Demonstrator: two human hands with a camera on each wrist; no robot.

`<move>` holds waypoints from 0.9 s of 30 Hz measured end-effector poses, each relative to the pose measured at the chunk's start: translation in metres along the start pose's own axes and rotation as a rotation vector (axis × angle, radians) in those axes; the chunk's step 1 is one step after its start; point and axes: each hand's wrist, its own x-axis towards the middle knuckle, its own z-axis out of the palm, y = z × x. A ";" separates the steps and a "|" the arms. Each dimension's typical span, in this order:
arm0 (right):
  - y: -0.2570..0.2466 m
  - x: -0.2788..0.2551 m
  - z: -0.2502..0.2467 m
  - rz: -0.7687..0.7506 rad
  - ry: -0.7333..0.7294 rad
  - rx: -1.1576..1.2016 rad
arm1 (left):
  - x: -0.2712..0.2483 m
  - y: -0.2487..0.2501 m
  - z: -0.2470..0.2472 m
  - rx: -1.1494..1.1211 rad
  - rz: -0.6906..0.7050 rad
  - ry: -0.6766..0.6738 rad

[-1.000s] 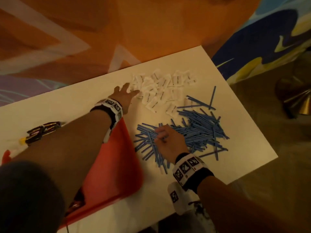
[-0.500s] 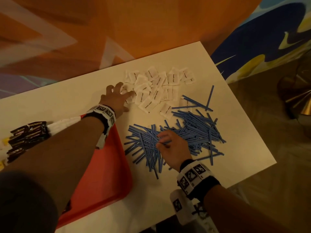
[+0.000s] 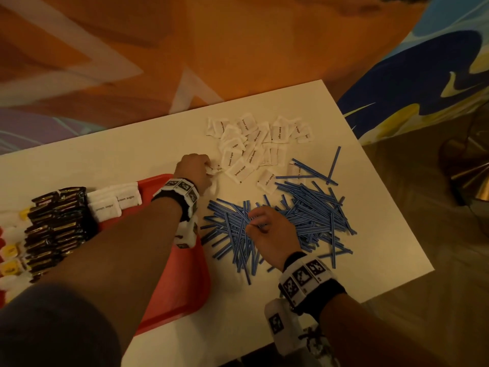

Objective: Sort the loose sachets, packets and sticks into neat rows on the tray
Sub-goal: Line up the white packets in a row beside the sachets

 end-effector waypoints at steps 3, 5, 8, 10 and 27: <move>-0.014 0.001 -0.006 -0.029 -0.007 0.016 | -0.018 0.005 -0.009 -0.270 -0.108 0.104; -0.029 0.001 -0.009 -0.064 -0.007 0.044 | -0.036 0.008 -0.018 -0.405 -0.140 0.116; -0.061 0.000 -0.007 -0.166 -0.025 -0.047 | -0.069 0.010 -0.031 -0.694 -0.213 0.114; -0.084 -0.003 -0.002 -0.267 -0.100 -0.135 | -0.096 0.012 -0.040 -0.875 -0.245 0.073; -0.202 -0.085 0.124 -0.603 -0.369 -0.476 | -0.250 -0.030 -0.151 -2.169 -0.477 0.040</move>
